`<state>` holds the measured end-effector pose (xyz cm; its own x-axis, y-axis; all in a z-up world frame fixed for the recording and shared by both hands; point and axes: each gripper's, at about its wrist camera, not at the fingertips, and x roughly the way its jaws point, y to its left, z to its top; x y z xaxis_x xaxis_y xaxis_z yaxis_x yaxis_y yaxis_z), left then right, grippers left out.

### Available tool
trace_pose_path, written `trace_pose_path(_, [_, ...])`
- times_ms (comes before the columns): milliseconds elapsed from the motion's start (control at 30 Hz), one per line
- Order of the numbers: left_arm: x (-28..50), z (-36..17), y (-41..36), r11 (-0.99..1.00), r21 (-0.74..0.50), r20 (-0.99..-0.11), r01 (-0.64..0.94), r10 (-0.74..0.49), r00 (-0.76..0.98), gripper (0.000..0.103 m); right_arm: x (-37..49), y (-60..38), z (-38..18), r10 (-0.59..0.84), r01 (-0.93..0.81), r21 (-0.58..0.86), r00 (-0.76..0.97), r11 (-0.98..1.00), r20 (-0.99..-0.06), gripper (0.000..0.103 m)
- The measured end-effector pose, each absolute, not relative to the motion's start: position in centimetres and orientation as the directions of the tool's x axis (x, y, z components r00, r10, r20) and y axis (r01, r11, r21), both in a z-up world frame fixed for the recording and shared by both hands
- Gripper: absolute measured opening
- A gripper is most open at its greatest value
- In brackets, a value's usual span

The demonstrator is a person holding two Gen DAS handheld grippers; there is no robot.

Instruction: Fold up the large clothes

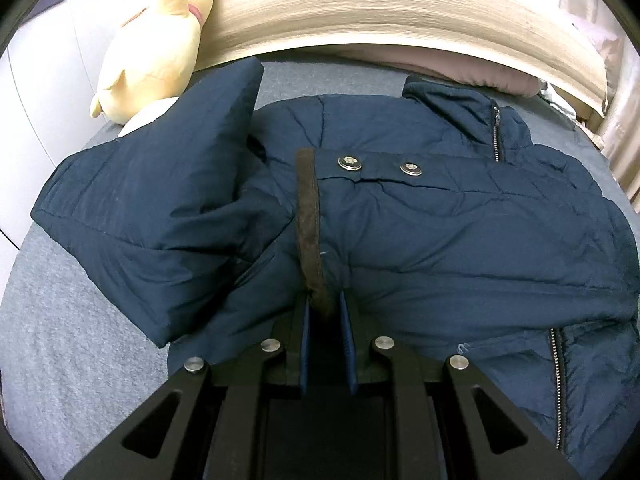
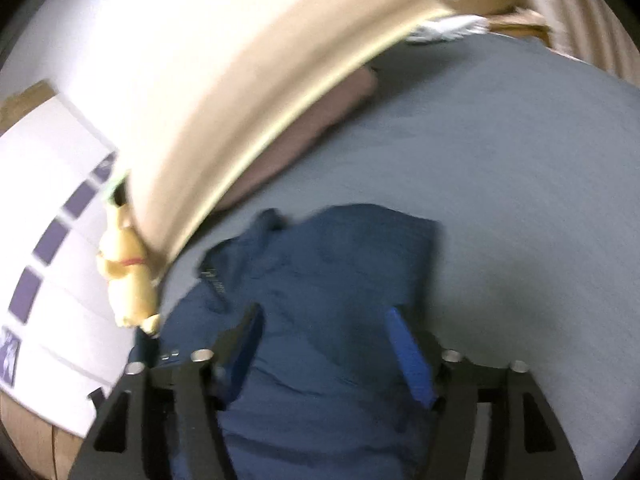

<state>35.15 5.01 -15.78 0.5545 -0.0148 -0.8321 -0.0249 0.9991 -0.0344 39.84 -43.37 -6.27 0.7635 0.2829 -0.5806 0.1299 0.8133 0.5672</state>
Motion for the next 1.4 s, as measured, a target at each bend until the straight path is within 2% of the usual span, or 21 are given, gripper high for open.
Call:
trace_pose_path(33, [35.2,-15.8,5.0,0.999,-0.037,-0.832,-0.025,-0.017,0.554,0.017,40.6,-43.0,-6.8,0.288,0.121,0.559,0.758,0.820,-0.586,0.081])
trace_pose_path(133, [35.3,-15.8,5.3,0.998,-0.053,-0.838,-0.027,-0.030,0.546,0.017,43.7,-44.4,-11.7,0.268,0.244,0.528,0.647,0.814,-0.713,0.082])
trace_pose_path(200, [35.5,-15.7,5.4,0.998,-0.063,-0.843,-0.025,-0.040,0.536,0.018,44.4,-43.6,-12.5,0.268,0.255,0.536,0.649,0.805,-0.712,0.082])
trace_pose_path(333, [35.5,-15.3,6.1,0.995,-0.094,-0.847,-0.027,-0.066,0.527,0.024,42.4,-41.6,-9.0,0.218,0.211,0.481,0.692,0.851,-0.689,0.082])
trace_pose_path(433, [34.5,-14.6,6.7,0.987,-0.152,-0.842,-0.043,-0.106,0.529,0.041,40.4,-39.0,-7.0,0.253,0.116,0.482,0.732,0.868,-0.632,0.085])
trace_pose_path(467, [34.1,-14.2,6.8,0.986,-0.165,-0.836,-0.033,-0.122,0.534,0.048,40.0,-38.5,-7.3,0.242,0.120,0.465,0.726,0.877,-0.644,0.089])
trace_pose_path(600, [31.9,-12.1,7.6,0.980,-0.196,-0.808,0.016,-0.171,0.564,0.056,42.1,-38.9,-11.9,0.211,0.214,0.401,0.587,0.891,-0.782,0.091])
trace_pose_path(733, [30.4,-9.5,12.4,0.961,-0.275,-0.750,0.031,-0.234,0.619,0.069,40.2,-38.3,-8.4,0.192,0.183,0.424,0.689,0.887,-0.699,0.091])
trace_pose_path(867, [30.4,-8.8,20.9,0.936,-0.332,-0.717,-0.115,-0.171,0.676,0.073,36.3,-35.5,-5.6,0.195,0.056,0.355,0.751,0.933,-0.630,0.092])
trace_pose_path(967, [31.8,-10.4,28.9,0.860,-0.422,-0.724,-0.287,-0.129,0.677,0.073,33.6,-34.5,-6.0,0.172,0.027,0.294,0.758,0.955,-0.629,0.092])
trace_pose_path(1067, [33.7,-12.1,35.0,0.759,-0.513,-0.722,-0.402,-0.128,0.680,0.073,31.7,-35.4,-7.5,0.151,0.064,0.300,0.753,0.952,-0.641,0.092])
trace_pose_path(1167, [36.0,-13.5,38.5,0.673,-0.593,-0.702,-0.442,-0.162,0.694,0.073,28.6,-37.3,-7.5,0.121,0.120,0.325,0.766,0.938,-0.632,0.092])
trace_pose_path(1400, [39.4,-16.8,40.9,0.550,-0.671,-0.681,-0.496,-0.195,0.705,0.073,25.9,-39.9,-7.1,0.059,0.212,0.354,0.783,0.911,-0.620,0.092])
